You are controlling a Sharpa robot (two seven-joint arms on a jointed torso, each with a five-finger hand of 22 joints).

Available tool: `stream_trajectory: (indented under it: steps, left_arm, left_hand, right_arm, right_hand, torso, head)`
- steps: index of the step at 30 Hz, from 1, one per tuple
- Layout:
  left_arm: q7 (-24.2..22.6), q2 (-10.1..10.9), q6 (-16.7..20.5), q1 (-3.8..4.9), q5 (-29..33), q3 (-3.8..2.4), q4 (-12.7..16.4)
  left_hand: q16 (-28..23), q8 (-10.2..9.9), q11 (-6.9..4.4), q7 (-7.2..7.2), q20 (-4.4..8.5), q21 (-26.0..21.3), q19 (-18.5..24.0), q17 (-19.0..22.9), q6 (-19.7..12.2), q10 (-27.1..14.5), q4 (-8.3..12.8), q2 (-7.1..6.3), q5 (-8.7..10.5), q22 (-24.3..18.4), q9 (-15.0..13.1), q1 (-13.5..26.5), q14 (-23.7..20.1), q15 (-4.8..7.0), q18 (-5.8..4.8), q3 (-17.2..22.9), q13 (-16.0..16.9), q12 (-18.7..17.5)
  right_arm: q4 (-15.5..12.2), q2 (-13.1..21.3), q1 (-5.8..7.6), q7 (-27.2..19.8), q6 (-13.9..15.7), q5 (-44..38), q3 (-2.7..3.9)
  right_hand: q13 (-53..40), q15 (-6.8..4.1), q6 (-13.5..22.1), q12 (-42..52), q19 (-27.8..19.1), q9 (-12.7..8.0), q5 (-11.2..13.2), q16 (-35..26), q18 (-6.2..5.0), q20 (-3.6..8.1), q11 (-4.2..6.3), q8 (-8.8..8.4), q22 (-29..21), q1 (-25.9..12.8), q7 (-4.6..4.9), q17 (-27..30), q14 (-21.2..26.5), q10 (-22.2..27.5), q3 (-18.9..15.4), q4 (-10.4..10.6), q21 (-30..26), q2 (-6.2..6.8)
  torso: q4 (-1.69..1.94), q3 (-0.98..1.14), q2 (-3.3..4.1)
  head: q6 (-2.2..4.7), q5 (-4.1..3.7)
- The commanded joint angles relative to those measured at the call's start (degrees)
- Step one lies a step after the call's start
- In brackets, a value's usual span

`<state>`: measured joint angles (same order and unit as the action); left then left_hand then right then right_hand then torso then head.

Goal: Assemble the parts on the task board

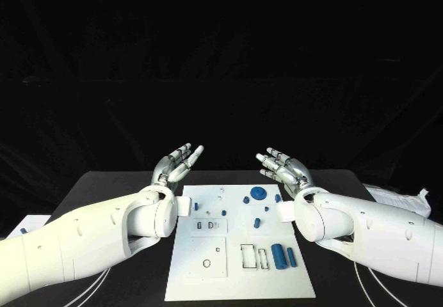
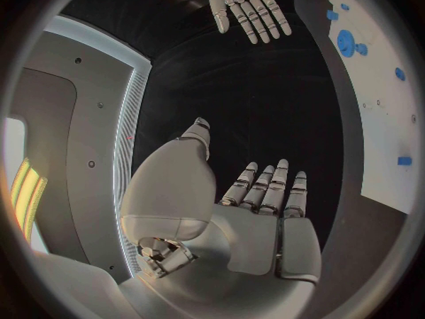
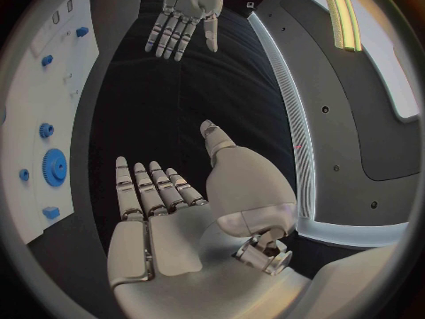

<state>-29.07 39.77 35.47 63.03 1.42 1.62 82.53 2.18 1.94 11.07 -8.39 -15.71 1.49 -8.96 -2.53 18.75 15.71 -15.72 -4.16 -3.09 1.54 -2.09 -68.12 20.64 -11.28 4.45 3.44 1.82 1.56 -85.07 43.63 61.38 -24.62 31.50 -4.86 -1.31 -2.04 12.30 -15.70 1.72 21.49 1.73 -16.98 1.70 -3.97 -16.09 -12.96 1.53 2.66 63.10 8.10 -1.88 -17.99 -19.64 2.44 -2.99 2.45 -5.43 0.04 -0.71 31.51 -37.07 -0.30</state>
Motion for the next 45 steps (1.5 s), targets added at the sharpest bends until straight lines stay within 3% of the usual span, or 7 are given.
stream_trajectory:
  steps: [1,9,10,15,24,34,45]
  left_arm:
    - [-1.29,-0.15,-4.32,0.13,0.45,-0.02,-0.10]
    - [-1.29,-0.15,-4.32,0.13,0.45,-0.02,-0.10]
    - [-2.51,1.48,-5.75,0.07,0.66,-0.04,0.25]
    - [-2.86,2.60,-6.73,0.08,0.94,-0.04,1.01]
    - [-2.47,6.39,-10.26,0.47,1.32,-0.07,5.39]
    - [-2.82,10.38,-13.73,1.09,2.05,-0.29,12.06]
    - [-2.46,12.71,-14.88,1.14,2.87,-0.54,17.01]
  left_hand:
    - [0.37,0.35,0.68,-4.71,-0.98,0.39,-0.21,-0.19,1.62,1.46,-0.94,0.07,-0.29,0.16,-0.18,-3.15,1.54,-0.54,1.15,0.17,0.16,0.41]
    - [1.75,1.03,1.90,-5.47,-1.15,1.96,-3.90,-1.11,7.12,8.85,-0.42,1.60,-0.23,1.00,-0.62,-5.24,9.35,-1.08,3.27,0.35,0.72,1.23]
    - [2.80,1.29,2.38,-5.45,-1.02,2.93,-6.45,-1.66,8.80,11.38,-0.18,1.91,-0.24,1.53,-0.76,-5.82,13.68,-1.27,3.44,0.37,0.92,1.61]
    - [6.40,3.39,2.16,-5.81,-0.84,10.94,-26.10,-2.95,21.10,28.72,1.19,3.23,-0.16,5.39,-1.75,-8.02,26.91,-0.39,4.47,-0.17,2.02,4.21]
    - [9.03,4.34,-0.68,-4.62,1.56,18.33,-41.61,-4.17,33.51,40.20,3.32,4.98,-0.12,7.75,-1.90,-9.73,39.80,3.54,6.18,-1.92,1.93,4.78]
    - [8.63,4.12,-0.97,-4.45,1.98,18.56,-42.81,-4.57,34.49,41.37,3.80,5.39,-0.12,7.67,-1.79,-10.10,40.94,3.85,6.11,-2.29,1.92,4.40]
    - [8.27,3.91,-0.92,-4.52,2.00,18.42,-42.82,-4.60,34.56,41.45,3.97,5.54,-0.11,7.55,-1.73,-10.21,40.85,3.80,6.05,-2.41,1.89,4.14]
  right_arm:
    - [0.89,-0.27,0.24,3.90,-11.87,-6.16,-0.16]
    - [1.84,-0.50,0.48,5.30,-16.00,-8.08,-0.41]
    - [3.60,0.45,0.68,6.21,-9.49,-18.57,-0.25]
    - [4.07,0.66,0.85,6.51,-8.21,-23.67,0.06]
    - [3.37,1.85,1.94,7.69,-5.66,-36.91,1.19]
    - [3.33,2.80,3.66,15.97,-4.90,-60.33,2.53]
    - [2.67,2.65,5.26,27.84,-13.53,-83.14,3.38]
  right_hand:
    - [-0.43,1.01,-3.88,0.83,3.54,0.42,-0.45,0.62,-1.52,-0.62,-1.07,0.60,0.59,4.83,7.94,-0.38,-4.72,-5.22,0.50,-2.01,1.21,-0.81]
    - [-1.81,-0.80,-23.73,3.96,18.41,2.02,2.38,4.10,-5.04,-0.48,0.21,3.45,2.66,10.36,6.85,-1.92,-30.69,-29.54,3.99,-6.44,6.34,-1.68]
    - [-1.73,-1.24,-26.17,4.03,19.21,2.09,2.54,4.19,-5.51,-0.50,0.60,3.68,2.72,10.81,6.44,-1.87,-32.04,-30.92,4.63,-7.02,6.74,-1.59]
    - [-1.48,-2.86,-35.17,3.53,23.05,2.09,2.70,4.31,-6.59,-0.15,1.96,3.76,2.87,11.09,5.31,-1.75,-37.80,-36.05,7.79,-9.10,8.54,-0.69]
    - [-1.48,-4.53,-39.19,2.04,27.73,2.05,2.71,3.73,-6.72,1.60,3.32,2.52,3.01,9.96,4.58,-1.77,-43.90,-40.65,13.03,-11.26,10.78,1.33]
    - [-1.64,-7.74,-42.88,2.08,36.73,2.24,3.59,4.91,-6.51,5.81,5.16,2.51,6.56,9.56,3.35,-2.03,-53.42,-46.36,15.63,-12.11,18.72,4.12]
    - [-1.57,-11.76,-45.13,1.77,41.54,2.14,4.84,15.34,-6.41,10.39,7.71,2.20,15.17,9.63,1.19,-6.25,-68.76,-49.08,14.97,-10.52,33.13,6.26]
  torso:
    - [0.00,-0.02,0.01]
    - [0.00,-0.02,0.01]
    - [0.15,0.00,0.46]
    - [-0.02,-0.05,0.89]
    - [0.03,-0.38,3.62]
    - [0.82,-0.65,6.83]
    - [1.51,-1.06,10.25]
  head:
    - [0.00,0.00]
    - [0.00,0.00]
    - [-0.53,-0.56]
    - [-0.76,-0.67]
    - [-0.03,-0.69]
    - [1.17,-1.85]
    - [2.61,-3.10]
